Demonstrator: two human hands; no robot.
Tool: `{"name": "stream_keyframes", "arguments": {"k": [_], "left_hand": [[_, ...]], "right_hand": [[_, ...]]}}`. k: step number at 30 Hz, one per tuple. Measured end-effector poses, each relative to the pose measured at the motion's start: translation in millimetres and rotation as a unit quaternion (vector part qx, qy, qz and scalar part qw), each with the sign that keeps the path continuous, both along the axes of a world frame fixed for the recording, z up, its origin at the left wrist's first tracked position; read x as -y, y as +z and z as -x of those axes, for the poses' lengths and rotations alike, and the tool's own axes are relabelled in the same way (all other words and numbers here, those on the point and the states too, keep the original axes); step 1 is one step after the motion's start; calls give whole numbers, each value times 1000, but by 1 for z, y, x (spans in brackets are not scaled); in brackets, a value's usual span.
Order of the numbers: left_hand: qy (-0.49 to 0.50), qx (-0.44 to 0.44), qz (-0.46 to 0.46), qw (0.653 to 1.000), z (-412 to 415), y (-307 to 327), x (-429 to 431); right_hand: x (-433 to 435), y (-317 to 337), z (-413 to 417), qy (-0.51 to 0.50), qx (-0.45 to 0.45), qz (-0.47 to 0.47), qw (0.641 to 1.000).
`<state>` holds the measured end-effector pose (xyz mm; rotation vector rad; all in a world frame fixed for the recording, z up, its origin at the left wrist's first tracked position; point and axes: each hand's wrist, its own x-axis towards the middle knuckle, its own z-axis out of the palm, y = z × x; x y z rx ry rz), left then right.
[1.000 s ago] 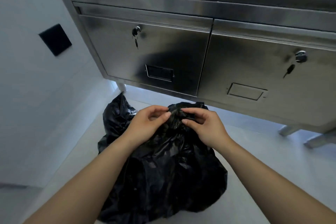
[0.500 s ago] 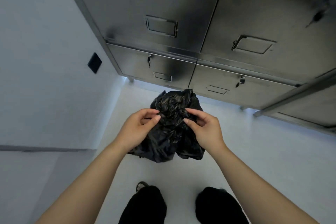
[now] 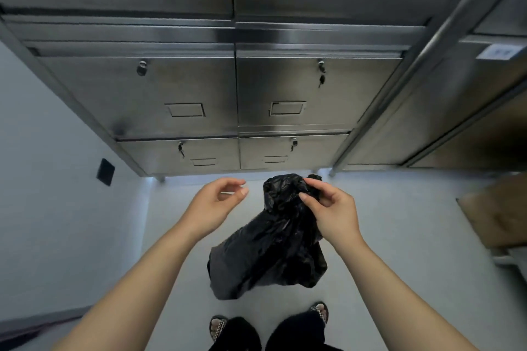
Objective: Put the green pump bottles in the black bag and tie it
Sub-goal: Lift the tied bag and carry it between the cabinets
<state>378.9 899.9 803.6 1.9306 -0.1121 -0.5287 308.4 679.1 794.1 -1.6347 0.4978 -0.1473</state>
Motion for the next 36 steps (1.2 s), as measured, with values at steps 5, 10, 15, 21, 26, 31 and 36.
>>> {"name": "stream_keyframes", "arguments": {"k": [5, 10, 15, 21, 26, 31, 36], "left_hand": [[-96, 17, -17, 995, 15, 22, 71], [-166, 48, -12, 985, 35, 40, 155], [-271, 121, -63, 953, 57, 47, 249], [-401, 259, -164, 863, 66, 61, 348], [-444, 297, -174, 827, 63, 74, 415], [-478, 331, -186, 792, 46, 81, 481], [-507, 360, -174, 763, 12, 87, 562]], "right_hand": [[61, 26, 46, -93, 33, 1, 995], [122, 47, 93, -144, 64, 6, 987], [195, 70, 144, -213, 88, 24, 973], [271, 90, 182, -271, 104, 44, 956], [326, 107, 186, -300, 116, 70, 944], [394, 132, 173, -328, 127, 141, 925], [478, 170, 150, -369, 136, 211, 895]]}}
